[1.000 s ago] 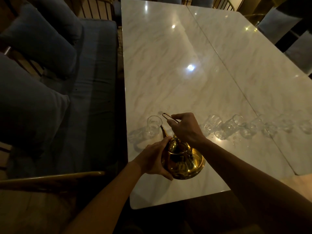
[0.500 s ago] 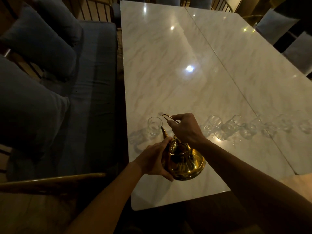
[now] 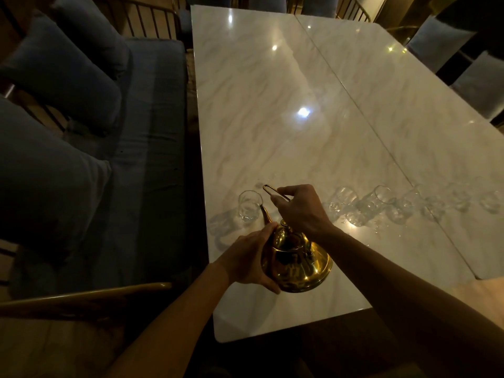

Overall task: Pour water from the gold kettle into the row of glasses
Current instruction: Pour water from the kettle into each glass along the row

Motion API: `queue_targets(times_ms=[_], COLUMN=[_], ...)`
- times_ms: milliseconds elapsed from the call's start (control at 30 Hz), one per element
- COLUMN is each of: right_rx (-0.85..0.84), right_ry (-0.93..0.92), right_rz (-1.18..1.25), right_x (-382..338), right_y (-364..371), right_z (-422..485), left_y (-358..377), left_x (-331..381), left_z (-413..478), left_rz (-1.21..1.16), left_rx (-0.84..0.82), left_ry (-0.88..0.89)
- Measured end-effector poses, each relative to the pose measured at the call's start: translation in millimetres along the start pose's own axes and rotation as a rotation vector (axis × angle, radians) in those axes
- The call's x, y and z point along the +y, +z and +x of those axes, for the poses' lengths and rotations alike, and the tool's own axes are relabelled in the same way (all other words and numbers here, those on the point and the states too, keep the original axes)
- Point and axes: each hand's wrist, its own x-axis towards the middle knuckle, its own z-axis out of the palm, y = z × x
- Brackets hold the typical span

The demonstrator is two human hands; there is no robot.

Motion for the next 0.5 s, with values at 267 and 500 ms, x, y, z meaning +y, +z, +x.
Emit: queue_targets(times_ms=[267, 500], right_rx=[0.071, 0.164], right_ry=[-0.039, -0.089], right_rz=[0.077, 0.145], right_x=[13, 24], right_y=[-4, -17], right_z=[-10, -19], left_y=[3, 14], left_x=[1, 0], left_z=[2, 12], left_rz=[0.104, 0.203], left_rx=[0.030, 0.063], left_ry=[0.022, 0.056])
